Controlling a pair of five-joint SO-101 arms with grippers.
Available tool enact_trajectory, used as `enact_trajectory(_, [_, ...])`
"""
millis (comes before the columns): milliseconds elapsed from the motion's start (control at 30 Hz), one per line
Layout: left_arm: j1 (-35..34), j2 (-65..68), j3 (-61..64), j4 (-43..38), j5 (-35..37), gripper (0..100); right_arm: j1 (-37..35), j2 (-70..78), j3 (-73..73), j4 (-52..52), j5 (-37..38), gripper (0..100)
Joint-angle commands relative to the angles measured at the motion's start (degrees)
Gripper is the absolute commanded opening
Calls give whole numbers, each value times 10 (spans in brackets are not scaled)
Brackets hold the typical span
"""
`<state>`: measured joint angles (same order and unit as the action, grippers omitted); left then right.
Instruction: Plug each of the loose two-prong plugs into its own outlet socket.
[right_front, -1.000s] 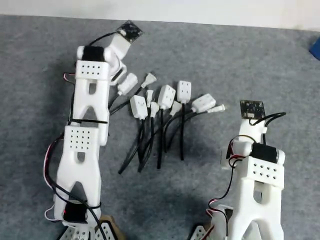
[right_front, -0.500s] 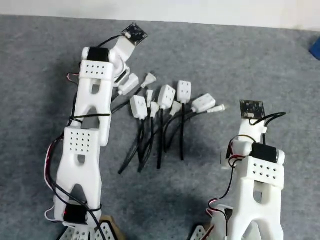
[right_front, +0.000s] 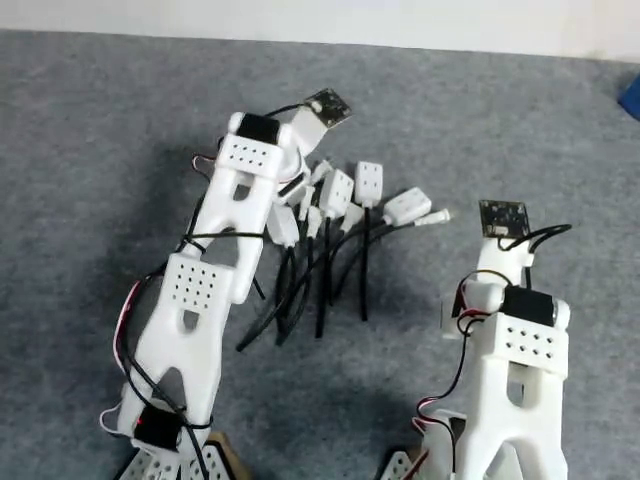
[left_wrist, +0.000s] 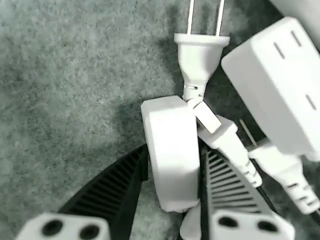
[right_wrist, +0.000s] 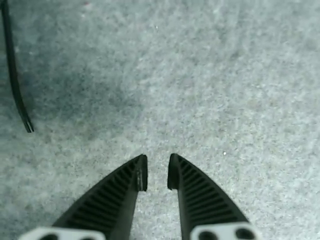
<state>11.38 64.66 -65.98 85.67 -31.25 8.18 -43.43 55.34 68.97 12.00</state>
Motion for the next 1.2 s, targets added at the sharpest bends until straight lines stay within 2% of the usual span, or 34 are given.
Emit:
enact_trajectory(0, [-4,-9,-55,26,3,193,-7,-13,-3,1,6,84])
enact_trajectory(100, [-13,-12,-62,30,3,162,-7,-10,-3,1,6,84])
enact_trajectory(233, [-29,-22,-94,36,4,0,-22,-7,-2,0,6,84])
enact_trajectory(400, [-58,-47,-153,55,-1,5,-45,-7,-2,0,6,84])
enact_trajectory(533, [-58,-85,-189,114,-23,5,-42,-7,-2,0,6,84])
enact_trajectory(667, [-43,-136,-183,159,-19,5,15,-11,-7,0,2,83])
enact_trajectory(800, [-12,-204,-62,161,5,5,105,-13,-30,1,5,4])
enact_trajectory(867, [19,-253,41,161,18,5,137,-13,-42,5,6,9])
enact_trajectory(1100, [180,-468,357,159,42,5,220,-13,-60,2,43,6])
enact_trajectory(1167, [222,-500,436,123,43,5,255,-13,-87,1,43,6])
